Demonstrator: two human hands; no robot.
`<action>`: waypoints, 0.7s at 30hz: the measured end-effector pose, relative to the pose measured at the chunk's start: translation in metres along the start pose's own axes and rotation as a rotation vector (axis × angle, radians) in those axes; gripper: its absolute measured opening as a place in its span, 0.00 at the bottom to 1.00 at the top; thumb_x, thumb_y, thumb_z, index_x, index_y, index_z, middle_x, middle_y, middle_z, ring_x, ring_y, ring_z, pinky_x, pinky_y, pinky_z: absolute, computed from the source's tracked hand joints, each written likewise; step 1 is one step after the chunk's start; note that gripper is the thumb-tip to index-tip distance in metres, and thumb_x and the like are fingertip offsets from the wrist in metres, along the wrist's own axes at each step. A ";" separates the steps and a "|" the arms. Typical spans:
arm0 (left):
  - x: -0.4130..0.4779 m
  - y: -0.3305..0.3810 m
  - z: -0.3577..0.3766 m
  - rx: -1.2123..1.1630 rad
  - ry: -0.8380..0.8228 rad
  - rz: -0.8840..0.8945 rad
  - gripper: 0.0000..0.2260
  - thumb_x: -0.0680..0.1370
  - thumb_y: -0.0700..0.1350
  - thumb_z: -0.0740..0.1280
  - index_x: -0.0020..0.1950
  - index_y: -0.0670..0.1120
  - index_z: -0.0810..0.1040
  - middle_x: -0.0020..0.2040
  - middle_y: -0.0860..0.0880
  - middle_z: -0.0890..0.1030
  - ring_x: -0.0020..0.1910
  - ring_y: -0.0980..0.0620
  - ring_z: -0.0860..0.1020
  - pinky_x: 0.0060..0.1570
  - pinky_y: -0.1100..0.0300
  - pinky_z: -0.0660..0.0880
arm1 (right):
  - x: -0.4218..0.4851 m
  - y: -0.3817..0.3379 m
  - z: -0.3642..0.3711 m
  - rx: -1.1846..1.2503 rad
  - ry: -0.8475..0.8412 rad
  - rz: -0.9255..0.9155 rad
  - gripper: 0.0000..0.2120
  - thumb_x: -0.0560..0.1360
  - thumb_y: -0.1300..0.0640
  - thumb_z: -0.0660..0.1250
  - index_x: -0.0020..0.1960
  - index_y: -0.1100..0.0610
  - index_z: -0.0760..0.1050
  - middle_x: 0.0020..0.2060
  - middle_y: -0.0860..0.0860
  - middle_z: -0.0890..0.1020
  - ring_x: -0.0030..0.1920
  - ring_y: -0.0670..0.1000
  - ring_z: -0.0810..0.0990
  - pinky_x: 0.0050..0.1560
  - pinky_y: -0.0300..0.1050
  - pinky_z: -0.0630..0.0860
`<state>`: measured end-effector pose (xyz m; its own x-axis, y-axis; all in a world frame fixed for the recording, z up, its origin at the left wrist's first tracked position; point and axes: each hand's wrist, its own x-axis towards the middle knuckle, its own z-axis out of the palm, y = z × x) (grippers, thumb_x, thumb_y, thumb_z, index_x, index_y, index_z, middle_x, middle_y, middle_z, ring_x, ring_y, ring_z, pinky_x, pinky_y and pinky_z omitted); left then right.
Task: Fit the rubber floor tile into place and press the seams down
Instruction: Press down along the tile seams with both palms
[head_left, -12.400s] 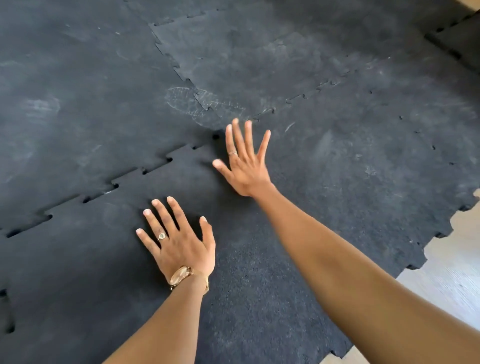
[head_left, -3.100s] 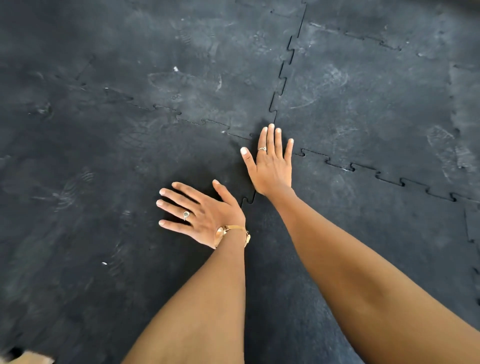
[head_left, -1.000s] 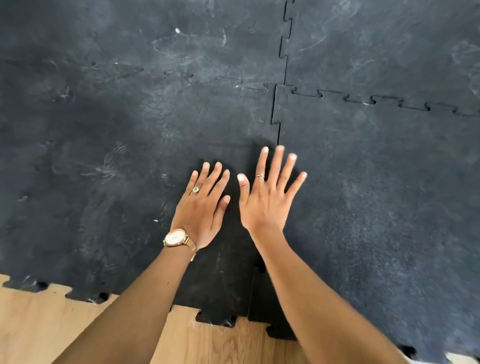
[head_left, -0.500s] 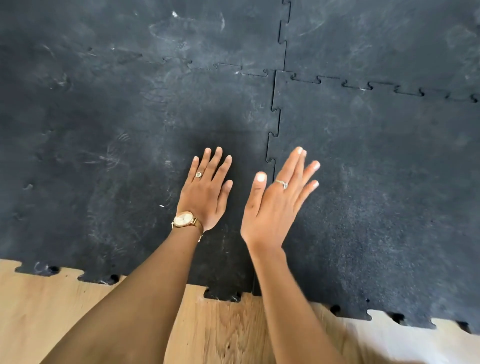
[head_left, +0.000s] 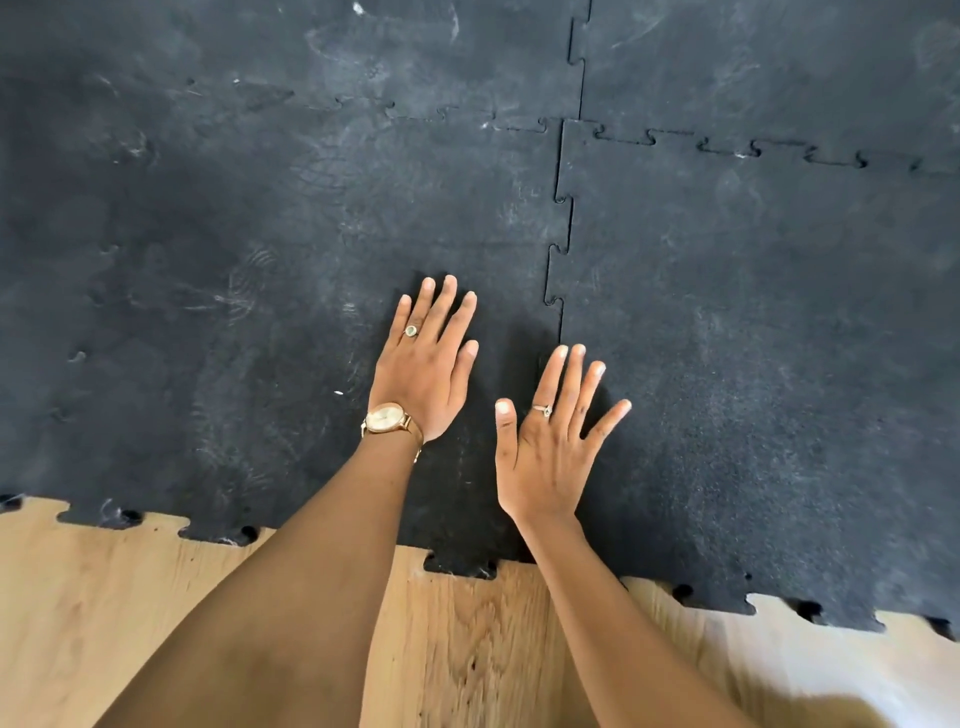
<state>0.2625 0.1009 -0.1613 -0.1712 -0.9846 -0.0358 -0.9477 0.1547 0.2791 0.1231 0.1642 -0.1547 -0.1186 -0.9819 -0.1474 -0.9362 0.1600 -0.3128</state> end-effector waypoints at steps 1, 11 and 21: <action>0.000 0.000 0.000 0.001 -0.001 0.004 0.23 0.83 0.49 0.50 0.77 0.43 0.61 0.78 0.43 0.59 0.78 0.42 0.54 0.77 0.46 0.50 | 0.004 -0.005 -0.005 0.096 0.064 0.016 0.37 0.77 0.34 0.31 0.78 0.57 0.38 0.79 0.56 0.44 0.76 0.54 0.33 0.73 0.66 0.33; -0.001 -0.002 0.004 0.017 0.013 -0.050 0.26 0.83 0.51 0.47 0.78 0.40 0.56 0.79 0.43 0.57 0.79 0.43 0.51 0.77 0.47 0.48 | 0.071 0.003 -0.001 -0.233 -0.071 -0.170 0.36 0.78 0.34 0.33 0.80 0.53 0.44 0.79 0.54 0.44 0.78 0.57 0.38 0.73 0.70 0.38; -0.004 0.004 0.000 0.102 0.134 -0.210 0.19 0.79 0.57 0.55 0.56 0.43 0.72 0.52 0.42 0.73 0.46 0.40 0.72 0.47 0.46 0.67 | 0.089 -0.016 -0.017 0.044 0.085 -0.143 0.34 0.81 0.37 0.41 0.79 0.57 0.44 0.79 0.55 0.50 0.78 0.54 0.38 0.74 0.68 0.39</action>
<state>0.2591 0.1057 -0.1602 0.0625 -0.9970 0.0467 -0.9821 -0.0531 0.1809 0.1219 0.0725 -0.1473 -0.0141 -0.9997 -0.0190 -0.9304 0.0201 -0.3659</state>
